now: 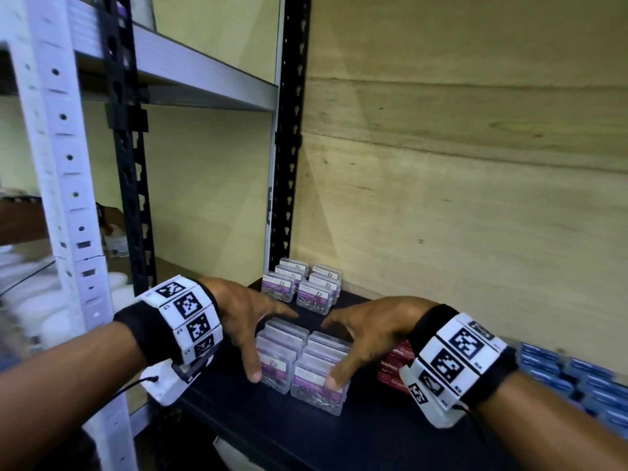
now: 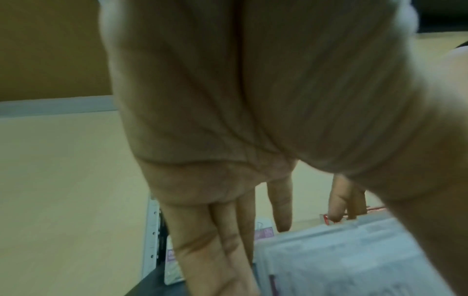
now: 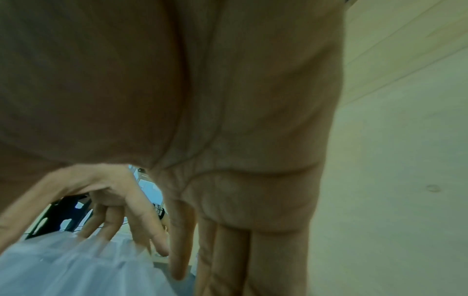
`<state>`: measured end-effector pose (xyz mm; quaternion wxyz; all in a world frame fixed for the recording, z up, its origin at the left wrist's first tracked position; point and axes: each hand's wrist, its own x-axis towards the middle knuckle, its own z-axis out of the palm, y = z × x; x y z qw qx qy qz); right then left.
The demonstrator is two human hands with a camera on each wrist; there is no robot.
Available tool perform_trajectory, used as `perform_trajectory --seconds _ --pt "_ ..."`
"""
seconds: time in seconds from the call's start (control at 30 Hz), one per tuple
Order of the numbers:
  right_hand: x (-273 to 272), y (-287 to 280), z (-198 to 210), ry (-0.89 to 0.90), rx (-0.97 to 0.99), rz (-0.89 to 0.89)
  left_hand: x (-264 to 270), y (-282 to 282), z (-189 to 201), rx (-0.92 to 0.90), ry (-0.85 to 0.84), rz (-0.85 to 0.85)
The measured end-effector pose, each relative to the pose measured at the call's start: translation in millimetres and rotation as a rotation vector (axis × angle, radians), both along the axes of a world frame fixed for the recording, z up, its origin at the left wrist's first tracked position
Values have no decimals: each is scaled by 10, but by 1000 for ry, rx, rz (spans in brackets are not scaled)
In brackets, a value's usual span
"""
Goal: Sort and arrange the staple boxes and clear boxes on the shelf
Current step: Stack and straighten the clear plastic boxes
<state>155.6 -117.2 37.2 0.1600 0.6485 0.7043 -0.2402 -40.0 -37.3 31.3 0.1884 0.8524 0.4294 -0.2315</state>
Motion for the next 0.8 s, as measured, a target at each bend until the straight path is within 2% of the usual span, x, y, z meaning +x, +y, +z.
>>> perform_trajectory --seconds 0.17,0.3,0.57,0.8 --pt "-111 -33 -119 2 -17 1 22 87 -185 11 -67 41" --pt "-162 -61 -141 -62 36 31 44 62 -166 27 -87 4" --pt "-184 -78 -144 -48 30 6 36 0 -158 66 -83 -1" --pt "-144 -54 -100 -4 9 -28 31 47 -61 -20 -56 27"
